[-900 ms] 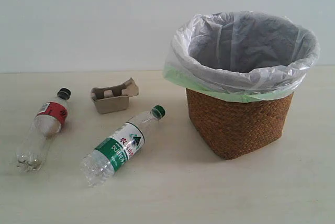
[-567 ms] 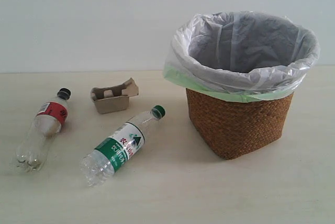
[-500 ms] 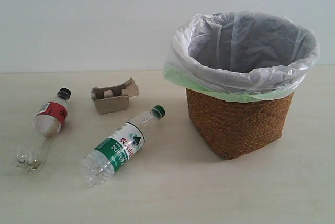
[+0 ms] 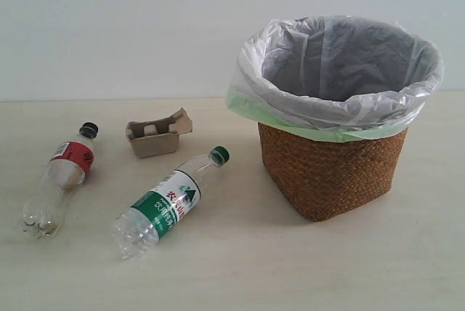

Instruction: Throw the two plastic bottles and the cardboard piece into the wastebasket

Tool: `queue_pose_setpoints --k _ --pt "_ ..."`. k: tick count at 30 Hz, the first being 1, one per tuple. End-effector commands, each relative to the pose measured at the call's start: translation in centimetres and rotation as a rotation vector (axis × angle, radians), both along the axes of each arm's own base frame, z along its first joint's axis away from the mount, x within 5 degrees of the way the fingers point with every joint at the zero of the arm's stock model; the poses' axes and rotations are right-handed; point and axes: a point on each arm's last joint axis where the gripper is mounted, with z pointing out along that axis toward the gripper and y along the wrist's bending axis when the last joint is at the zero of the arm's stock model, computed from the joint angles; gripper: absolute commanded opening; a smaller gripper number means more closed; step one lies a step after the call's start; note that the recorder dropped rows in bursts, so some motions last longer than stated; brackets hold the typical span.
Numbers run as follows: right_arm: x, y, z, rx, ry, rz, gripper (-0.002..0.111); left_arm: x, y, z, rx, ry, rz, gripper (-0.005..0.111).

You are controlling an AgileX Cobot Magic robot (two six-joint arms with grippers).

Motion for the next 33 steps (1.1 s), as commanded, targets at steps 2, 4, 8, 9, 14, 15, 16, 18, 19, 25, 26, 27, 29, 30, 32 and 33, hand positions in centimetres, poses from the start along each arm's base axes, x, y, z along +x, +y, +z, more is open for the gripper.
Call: queue_pose_setpoints --k 2,4,8,9,14,15,16,18,19,25,26,27,29,30,32,33 --pt "0.0 0.0 0.1 0.0 -0.01 -0.005 0.0 -0.7 0.0 1.6 -0.174 -0.204 -0.071 0.004" --pt "0.0 0.0 0.1 0.0 -0.01 -0.005 0.0 -1.0 0.0 2.7 -0.166 -0.239 -0.074 0.004" --pt "0.0 0.0 0.1 0.0 -0.01 -0.005 0.0 -0.6 0.0 6.4 -0.156 -0.245 -0.076 0.004" --pt "0.0 0.0 0.1 0.0 -0.01 -0.005 0.0 -0.3 0.0 6.9 -0.141 -0.214 -0.074 0.005" --pt "0.0 0.0 0.1 0.0 -0.01 -0.005 0.0 6.1 0.5 11.2 -0.085 0.162 -0.051 0.08" --pt "0.0 0.0 0.1 0.0 -0.01 -0.005 0.0 7.3 0.7 11.3 -0.092 0.248 -0.042 0.086" --pt "0.0 0.0 0.1 0.0 -0.01 -0.005 0.0 9.5 1.0 11.1 -0.083 0.413 -0.026 0.087" --pt "0.0 0.0 0.1 0.0 -0.01 -0.005 0.0 13.3 0.4 10.4 0.011 0.622 -0.061 0.086" --pt "0.0 0.0 0.1 0.0 -0.01 -0.005 0.0 14.5 -0.1 10.1 0.055 0.677 -0.087 0.086" --pt "0.0 0.0 0.1 0.0 -0.01 -0.005 0.0 24.4 -3.2 5.7 0.215 1.05 -0.261 0.084" --pt "0.0 0.0 0.1 0.0 -0.01 -0.005 0.0 25.5 -3.3 4.6 0.231 1.093 -0.267 0.084" --pt "0.0 0.0 0.1 0.0 -0.01 -0.005 0.0 26.9 -3.4 2.8 0.258 1.15 -0.279 0.084" --pt "0.0 0.0 0.1 0.0 -0.01 -0.005 0.0 28.6 -3.6 0.0 0.285 1.231 -0.297 0.084" --pt "0.0 0.0 0.1 0.0 -0.01 -0.005 0.0 29.0 -3.6 -1.0 0.301 1.258 -0.306 0.084" --pt "0.0 0.0 0.1 0.0 -0.01 -0.005 0.0 29.8 -3.7 -2.7 0.324 1.295 -0.319 0.084" --pt "0.0 0.0 0.1 0.0 -0.01 -0.005 0.0 30.1 -3.7 -3.6 0.333 1.315 -0.326 0.084"
